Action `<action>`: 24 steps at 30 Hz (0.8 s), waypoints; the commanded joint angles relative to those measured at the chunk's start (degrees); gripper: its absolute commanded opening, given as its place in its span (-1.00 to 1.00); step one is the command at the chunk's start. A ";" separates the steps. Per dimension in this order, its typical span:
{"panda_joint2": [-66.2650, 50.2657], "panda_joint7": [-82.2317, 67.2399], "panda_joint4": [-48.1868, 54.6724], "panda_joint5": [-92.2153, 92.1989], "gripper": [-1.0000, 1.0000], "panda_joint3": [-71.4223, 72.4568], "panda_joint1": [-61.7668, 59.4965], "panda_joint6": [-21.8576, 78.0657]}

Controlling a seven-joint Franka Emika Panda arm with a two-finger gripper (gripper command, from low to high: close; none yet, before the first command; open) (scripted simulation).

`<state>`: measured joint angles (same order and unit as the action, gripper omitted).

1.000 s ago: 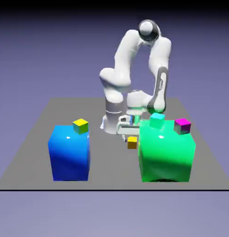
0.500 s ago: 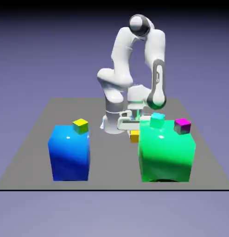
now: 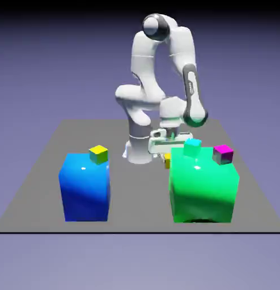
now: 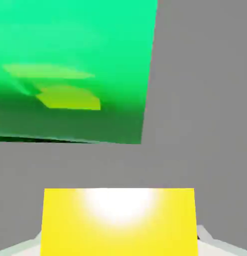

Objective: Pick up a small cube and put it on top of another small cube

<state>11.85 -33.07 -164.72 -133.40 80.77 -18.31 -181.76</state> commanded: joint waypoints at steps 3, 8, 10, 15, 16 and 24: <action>0.92 3.98 1.34 7.47 -1.00 -2.52 5.41 3.56; 2.51 10.86 3.49 19.93 -1.00 -6.72 14.09 9.59; 3.36 14.77 3.92 24.91 -1.00 -8.42 15.89 12.13; 5.47 24.52 5.01 37.37 -1.00 -12.67 20.40 18.47; 5.89 26.48 5.23 39.86 -1.00 -13.52 21.30 19.74; 9.27 42.09 6.97 59.80 -1.00 -20.31 28.51 29.89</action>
<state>21.12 8.99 -157.75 -73.64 60.46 10.20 -151.84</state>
